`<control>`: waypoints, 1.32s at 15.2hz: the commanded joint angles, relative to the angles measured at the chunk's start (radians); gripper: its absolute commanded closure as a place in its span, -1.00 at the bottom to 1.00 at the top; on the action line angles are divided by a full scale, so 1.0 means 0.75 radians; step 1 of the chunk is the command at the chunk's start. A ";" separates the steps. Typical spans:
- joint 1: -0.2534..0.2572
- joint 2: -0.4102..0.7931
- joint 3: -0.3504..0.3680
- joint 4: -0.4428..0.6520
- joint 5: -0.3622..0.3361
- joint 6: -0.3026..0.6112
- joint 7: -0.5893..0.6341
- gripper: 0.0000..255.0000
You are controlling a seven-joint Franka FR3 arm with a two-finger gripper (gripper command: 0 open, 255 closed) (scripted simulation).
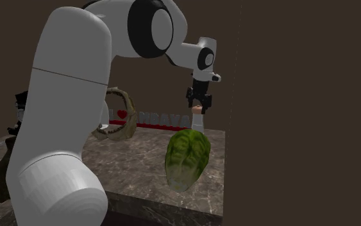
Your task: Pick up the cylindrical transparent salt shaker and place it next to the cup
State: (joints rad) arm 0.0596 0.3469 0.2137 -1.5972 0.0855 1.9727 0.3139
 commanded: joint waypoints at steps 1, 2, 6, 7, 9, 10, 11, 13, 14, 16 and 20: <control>0.000 0.001 0.000 -0.003 0.000 0.004 0.000 -1.00; 0.000 0.001 0.000 -0.003 0.000 0.004 0.000 -1.00; 0.000 0.001 0.000 -0.003 0.000 0.004 0.000 1.00; 0.000 0.001 0.000 -0.003 0.000 0.004 0.000 1.00; 0.000 0.001 0.000 -0.003 0.000 0.004 0.000 1.00; 0.000 0.001 0.000 -0.002 0.000 0.004 0.000 1.00; 0.000 0.001 0.000 -0.003 0.000 0.004 0.000 1.00; 0.000 0.001 0.000 -0.002 0.000 0.004 0.000 1.00; 0.000 0.001 0.000 -0.002 0.000 0.004 0.000 1.00; 0.000 -0.003 0.000 0.010 0.000 -0.012 0.001 1.00; 0.000 -0.015 0.001 0.065 0.000 -0.079 0.008 1.00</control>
State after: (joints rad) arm 0.0588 0.3348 0.2144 -1.5654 0.0865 1.9297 0.3179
